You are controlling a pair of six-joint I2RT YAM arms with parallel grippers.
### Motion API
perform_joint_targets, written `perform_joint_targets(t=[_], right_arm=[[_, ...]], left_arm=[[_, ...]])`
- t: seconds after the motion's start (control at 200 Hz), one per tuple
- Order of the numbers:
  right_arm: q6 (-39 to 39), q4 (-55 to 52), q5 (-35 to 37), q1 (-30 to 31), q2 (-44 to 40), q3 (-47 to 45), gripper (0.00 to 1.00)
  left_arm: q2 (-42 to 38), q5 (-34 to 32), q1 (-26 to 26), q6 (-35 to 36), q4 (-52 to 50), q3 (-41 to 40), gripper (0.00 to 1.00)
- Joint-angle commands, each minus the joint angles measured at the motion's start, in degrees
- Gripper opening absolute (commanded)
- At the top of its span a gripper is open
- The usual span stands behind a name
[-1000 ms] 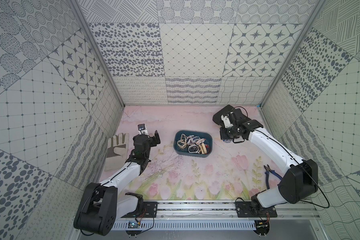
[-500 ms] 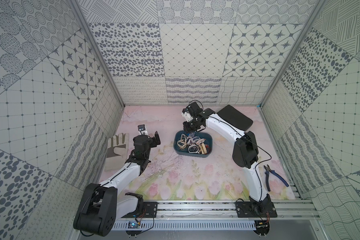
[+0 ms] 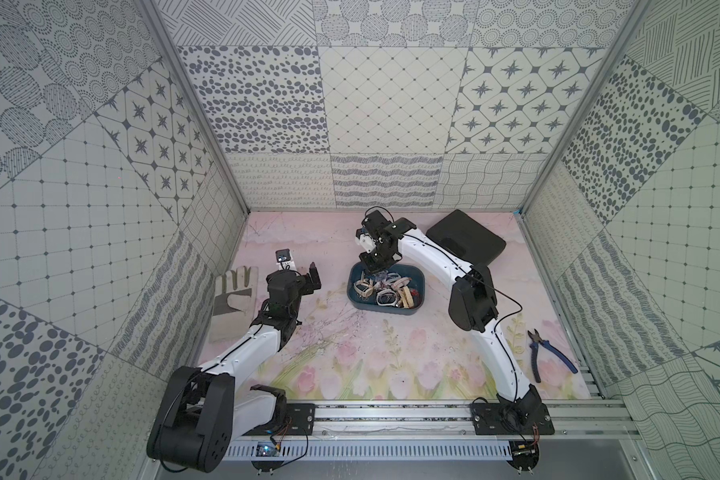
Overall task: Put the watch into the storage box
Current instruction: Place the watch in the storage box.
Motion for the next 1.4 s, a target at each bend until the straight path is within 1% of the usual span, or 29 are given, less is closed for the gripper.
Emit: perform_joint_targets(t=[0.0,0.075,0.205,0.29,0.395,0.555,0.745,0.956,1.041,1.151,1.236,1.321,1.396], right_arm=[[-1.5,1.4,1.3,1.1,-6.2,-3.2,0.00],[-1.8,1.6,1.1,1.2,-6.8,-4.7,0.00],[-2.1,2.1,0.1,1.1,-5.0,-4.4,0.00],[-2.3,2.4,-1.6,1.1,-3.2,-2.8,0.00],[-2.7,0.7,-1.8,1.0,-0.5,0.8,0.00],[-3.2,1.7,-1.6,1.1,1.6,1.7,0.00],[-3.0,2.8,-1.5,1.0,2.8,0.4,0.00],[-2.2,5.3,-2.5,1.2,1.5,-2.7,0.00],[-2.2,5.5,-2.6,1.1,1.6,-3.3,0.05],[-2.3,5.5,-1.9,1.1,0.9,-4.0,0.24],[-2.1,6.3,-1.4,1.1,-0.9,-4.9,0.33],[-1.8,6.9,-1.0,1.0,-2.6,-5.5,0.37],[-1.8,7.2,-1.2,0.9,-4.0,-6.1,0.38]], left_arm=[[0.1,0.5,0.2,-0.3,0.6,0.5,0.99],[0.2,0.5,0.3,-0.4,0.6,0.5,1.00],[0.0,0.5,0.2,-0.4,0.5,0.3,1.00],[-0.2,0.4,0.2,-0.4,0.4,0.3,1.00],[-0.2,0.3,0.2,-0.5,0.5,0.3,1.00],[-0.2,0.4,0.2,-0.5,0.5,0.3,1.00],[-0.2,0.5,0.3,-0.5,0.6,0.3,1.00],[0.0,0.6,0.2,-0.4,0.7,0.3,0.99],[-0.1,0.7,0.2,-0.5,0.7,0.2,0.99],[-0.3,0.6,0.2,-0.5,0.7,0.2,1.00],[-0.2,0.7,0.3,-0.5,0.8,0.2,1.00],[-0.3,0.9,0.3,-0.6,0.7,0.2,1.00],[-0.5,1.0,0.3,-0.7,0.5,0.2,0.99]])
